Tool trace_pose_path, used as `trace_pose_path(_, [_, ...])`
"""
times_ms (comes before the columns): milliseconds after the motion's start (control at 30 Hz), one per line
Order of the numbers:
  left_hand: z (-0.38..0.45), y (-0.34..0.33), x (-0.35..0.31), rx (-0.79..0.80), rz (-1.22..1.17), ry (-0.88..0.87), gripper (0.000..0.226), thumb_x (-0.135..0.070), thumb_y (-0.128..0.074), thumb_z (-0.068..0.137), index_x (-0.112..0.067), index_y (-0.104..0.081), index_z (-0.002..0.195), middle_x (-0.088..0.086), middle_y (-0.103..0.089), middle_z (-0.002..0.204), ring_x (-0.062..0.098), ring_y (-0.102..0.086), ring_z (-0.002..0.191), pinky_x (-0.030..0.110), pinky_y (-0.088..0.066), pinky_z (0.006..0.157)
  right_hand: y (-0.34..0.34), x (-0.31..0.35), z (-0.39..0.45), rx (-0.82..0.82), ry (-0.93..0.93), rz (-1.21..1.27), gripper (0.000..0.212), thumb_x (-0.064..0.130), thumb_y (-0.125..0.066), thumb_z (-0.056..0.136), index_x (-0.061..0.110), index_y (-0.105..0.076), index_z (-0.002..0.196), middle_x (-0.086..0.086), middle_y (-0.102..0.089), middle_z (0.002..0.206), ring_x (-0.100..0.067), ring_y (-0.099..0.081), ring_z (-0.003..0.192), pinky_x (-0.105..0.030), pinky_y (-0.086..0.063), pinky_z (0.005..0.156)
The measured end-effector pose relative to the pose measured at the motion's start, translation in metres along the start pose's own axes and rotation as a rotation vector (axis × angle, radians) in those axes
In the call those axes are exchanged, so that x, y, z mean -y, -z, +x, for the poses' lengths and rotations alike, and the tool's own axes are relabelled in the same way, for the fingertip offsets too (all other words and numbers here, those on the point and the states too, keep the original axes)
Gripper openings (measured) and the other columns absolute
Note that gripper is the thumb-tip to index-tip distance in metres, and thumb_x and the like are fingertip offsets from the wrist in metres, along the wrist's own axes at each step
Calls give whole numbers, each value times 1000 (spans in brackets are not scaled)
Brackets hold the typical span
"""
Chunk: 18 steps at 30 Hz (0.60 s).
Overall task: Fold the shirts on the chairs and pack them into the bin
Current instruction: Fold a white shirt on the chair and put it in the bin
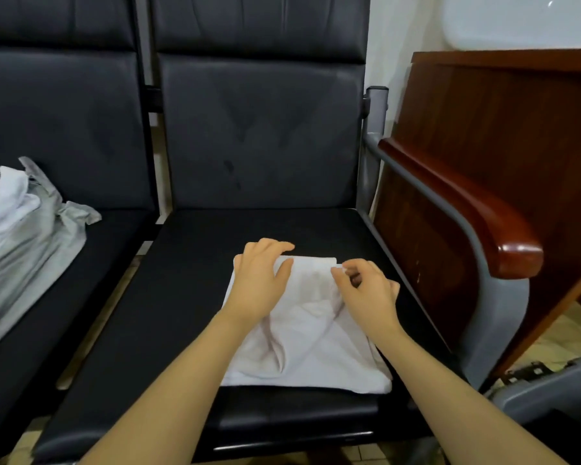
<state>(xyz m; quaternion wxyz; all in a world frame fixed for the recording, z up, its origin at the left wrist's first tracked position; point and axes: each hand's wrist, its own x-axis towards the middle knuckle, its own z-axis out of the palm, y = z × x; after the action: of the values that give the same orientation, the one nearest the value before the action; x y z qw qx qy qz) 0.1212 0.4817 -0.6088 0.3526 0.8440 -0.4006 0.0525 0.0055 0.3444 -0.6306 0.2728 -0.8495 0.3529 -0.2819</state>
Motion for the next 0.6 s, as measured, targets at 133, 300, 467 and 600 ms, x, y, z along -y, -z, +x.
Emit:
trace_pose_path(133, [-5, 9, 25, 108, 137, -9, 30, -27, -42, 99, -29, -51, 128, -12, -45, 129, 10, -33, 122, 19, -15, 90, -20, 15, 14, 63, -145, -98, 43, 42, -58, 92, 21, -50, 128, 2, -58, 118, -18, -48, 117, -37, -22, 105])
trace_pose_path(300, [3, 12, 46, 126, 224, 58, 38, -29, -39, 100, -27, -43, 138, -7, -33, 147, 13, -23, 136, 30, -13, 107, -34, 22, 26, 44, -195, -128, 28, 33, -58, 92, 22, -56, 118, -5, -50, 123, -25, -41, 117, -38, -25, 101])
trace_pose_path(467, [12, 6, 63, 171, 127, 160, 44, -33, -39, 100, -26, -35, 143, -5, -43, 141, 14, -26, 137, 30, -10, 108, -35, 25, 24, 3, -114, 79, 8, 23, -57, 94, 21, -50, 92, 0, -53, 98, -20, -42, 102, -32, -27, 94])
trace_pose_path(600, [15, 3, 64, 82, -33, 153, 40, -28, -42, 99, -30, -39, 139, -9, -45, 111, 14, -36, 117, 23, -13, 92, -29, 22, 21, -17, -125, 273, 7, 20, -56, 94, 21, -48, 94, 6, -49, 78, -20, -37, 103, -27, -27, 80])
